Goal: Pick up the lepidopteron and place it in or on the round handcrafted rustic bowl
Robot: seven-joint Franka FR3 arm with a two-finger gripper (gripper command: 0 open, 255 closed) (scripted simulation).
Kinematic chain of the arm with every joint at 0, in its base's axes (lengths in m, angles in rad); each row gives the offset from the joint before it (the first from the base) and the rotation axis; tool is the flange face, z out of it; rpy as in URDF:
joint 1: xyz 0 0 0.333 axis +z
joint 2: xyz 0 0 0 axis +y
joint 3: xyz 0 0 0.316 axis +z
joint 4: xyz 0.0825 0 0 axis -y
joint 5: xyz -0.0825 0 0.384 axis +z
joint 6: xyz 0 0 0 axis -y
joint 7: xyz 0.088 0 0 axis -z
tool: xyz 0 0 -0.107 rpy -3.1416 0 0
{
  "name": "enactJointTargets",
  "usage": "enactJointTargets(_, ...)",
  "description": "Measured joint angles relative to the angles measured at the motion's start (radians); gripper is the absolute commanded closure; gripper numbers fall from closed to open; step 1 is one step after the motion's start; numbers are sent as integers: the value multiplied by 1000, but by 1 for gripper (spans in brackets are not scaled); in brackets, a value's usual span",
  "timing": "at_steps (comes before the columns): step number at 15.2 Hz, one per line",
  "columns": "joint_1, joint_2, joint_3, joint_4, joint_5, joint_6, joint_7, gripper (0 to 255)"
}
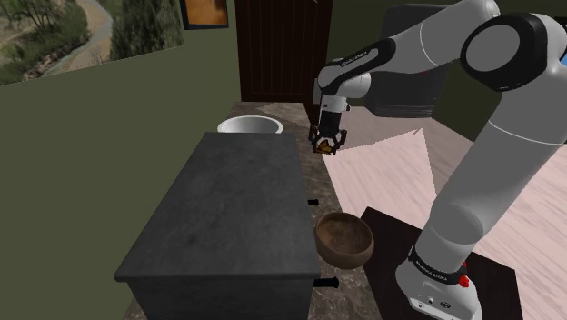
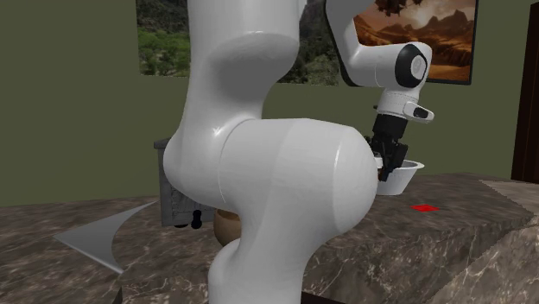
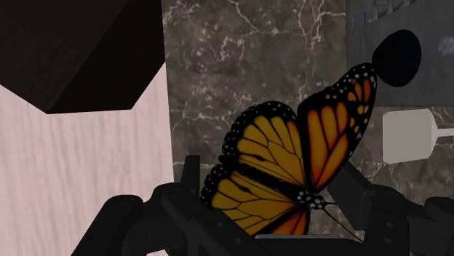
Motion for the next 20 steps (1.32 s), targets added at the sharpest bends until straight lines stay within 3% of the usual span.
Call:
enactJointTargets(6, 0, -42, 3, 23, -13, -62, 23, 255)
enactJointTargets(13, 27, -273, 64, -218, -19, -30, 117, 255)
enactJointTargets(20, 70, -534, 160, -430, 22, -51, 244, 255)
